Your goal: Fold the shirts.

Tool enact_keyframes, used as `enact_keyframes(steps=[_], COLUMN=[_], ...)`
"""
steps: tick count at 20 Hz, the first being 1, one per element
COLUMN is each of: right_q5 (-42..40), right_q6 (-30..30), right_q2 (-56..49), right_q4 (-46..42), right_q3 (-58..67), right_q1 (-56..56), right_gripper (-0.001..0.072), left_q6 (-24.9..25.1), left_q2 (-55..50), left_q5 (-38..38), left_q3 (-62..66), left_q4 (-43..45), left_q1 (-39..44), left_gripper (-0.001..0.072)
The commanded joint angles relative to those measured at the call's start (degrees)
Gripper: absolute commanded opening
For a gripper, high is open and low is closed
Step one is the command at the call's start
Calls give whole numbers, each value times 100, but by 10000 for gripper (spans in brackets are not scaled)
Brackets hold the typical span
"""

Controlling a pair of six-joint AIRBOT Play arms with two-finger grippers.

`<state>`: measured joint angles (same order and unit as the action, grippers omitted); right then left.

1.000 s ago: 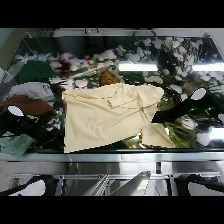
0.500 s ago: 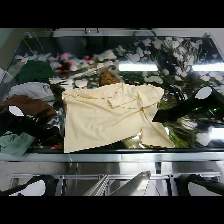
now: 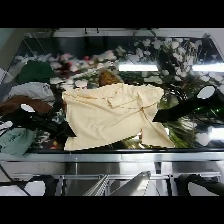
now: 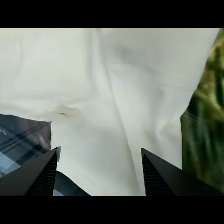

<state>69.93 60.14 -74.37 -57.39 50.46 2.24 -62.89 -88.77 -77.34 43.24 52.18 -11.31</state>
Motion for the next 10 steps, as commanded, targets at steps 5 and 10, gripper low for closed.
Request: enact_keyframes(steps=[5,10], right_q5=[-1589,-2328], right_q6=[-186,-79], right_q2=[-273,-811], right_q4=[-9,-160], right_q3=[2,2], right_q1=[-525,-739], right_gripper=[566,565], left_q6=[367,369], left_q2=[-590,-592], left_q5=[-118,-321], left_q3=[535,570], left_q4=[-433,-380], left_q1=[391,378], left_gripper=[16,16])
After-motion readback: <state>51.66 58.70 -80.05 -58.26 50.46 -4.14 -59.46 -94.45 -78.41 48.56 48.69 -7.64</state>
